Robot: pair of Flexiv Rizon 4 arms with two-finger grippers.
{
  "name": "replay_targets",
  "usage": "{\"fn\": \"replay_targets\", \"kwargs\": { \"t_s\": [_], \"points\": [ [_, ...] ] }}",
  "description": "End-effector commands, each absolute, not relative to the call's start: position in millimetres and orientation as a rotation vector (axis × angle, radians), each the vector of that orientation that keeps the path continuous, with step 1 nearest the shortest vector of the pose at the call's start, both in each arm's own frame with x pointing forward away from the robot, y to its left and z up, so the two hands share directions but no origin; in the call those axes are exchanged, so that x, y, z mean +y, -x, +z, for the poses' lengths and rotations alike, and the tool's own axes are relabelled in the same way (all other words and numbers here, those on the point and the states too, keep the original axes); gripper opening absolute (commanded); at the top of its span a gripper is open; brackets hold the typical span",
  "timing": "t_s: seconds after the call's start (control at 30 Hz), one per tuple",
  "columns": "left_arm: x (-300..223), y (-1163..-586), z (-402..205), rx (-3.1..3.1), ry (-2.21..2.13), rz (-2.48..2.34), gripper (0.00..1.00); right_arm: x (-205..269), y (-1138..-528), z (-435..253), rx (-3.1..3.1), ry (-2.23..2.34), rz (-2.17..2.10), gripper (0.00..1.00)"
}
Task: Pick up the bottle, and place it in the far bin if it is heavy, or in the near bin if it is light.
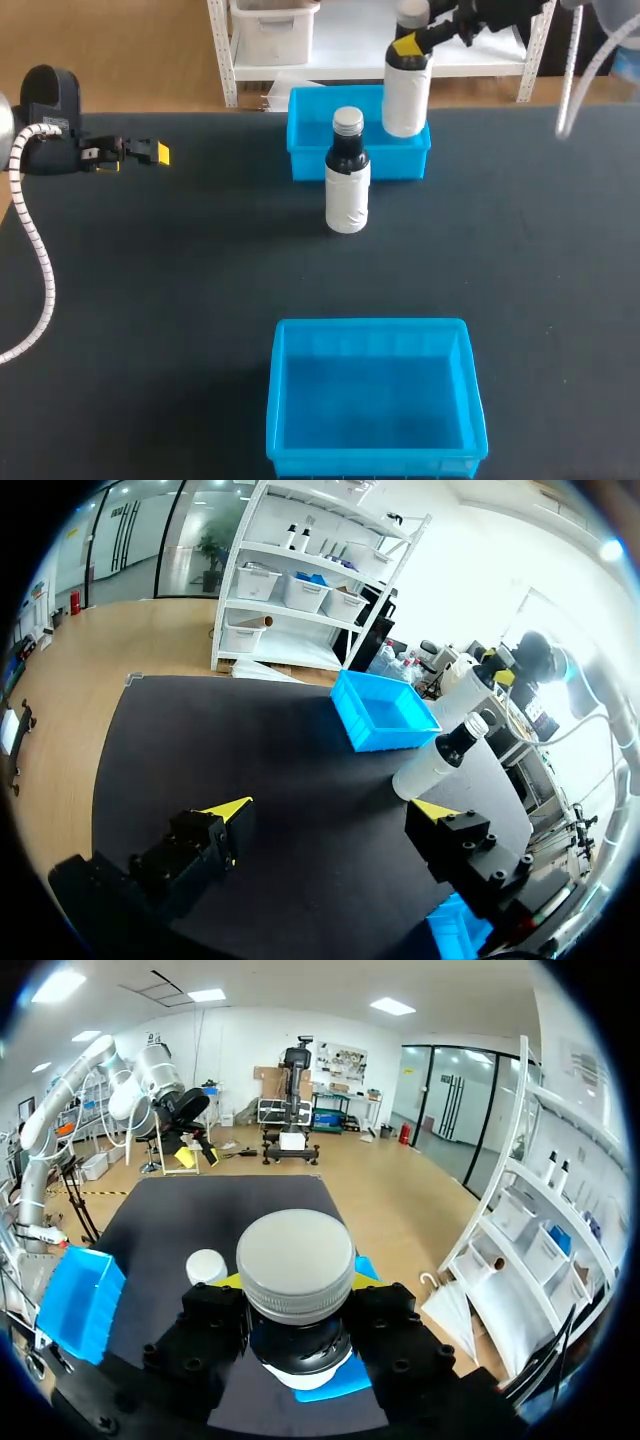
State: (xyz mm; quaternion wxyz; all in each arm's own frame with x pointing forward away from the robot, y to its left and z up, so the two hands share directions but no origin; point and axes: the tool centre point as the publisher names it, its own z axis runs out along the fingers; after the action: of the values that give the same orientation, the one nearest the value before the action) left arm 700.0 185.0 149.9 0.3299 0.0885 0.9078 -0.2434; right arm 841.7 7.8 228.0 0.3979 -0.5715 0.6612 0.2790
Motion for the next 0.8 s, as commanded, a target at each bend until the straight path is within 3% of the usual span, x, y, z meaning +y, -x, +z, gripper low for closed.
{"fn": "replay_targets", "kwargs": {
  "t_s": [0.03, 0.8],
  "points": [
    [185, -700, 150, 2.375, -0.231, -0.637, 1.00, 19, -866, 224, 1.668, 1.474, 0.747, 0.00],
    [185, -700, 150, 2.375, -0.231, -0.637, 1.00, 70, -901, 198, 1.644, 1.533, 0.822, 0.00]
  ]
}}
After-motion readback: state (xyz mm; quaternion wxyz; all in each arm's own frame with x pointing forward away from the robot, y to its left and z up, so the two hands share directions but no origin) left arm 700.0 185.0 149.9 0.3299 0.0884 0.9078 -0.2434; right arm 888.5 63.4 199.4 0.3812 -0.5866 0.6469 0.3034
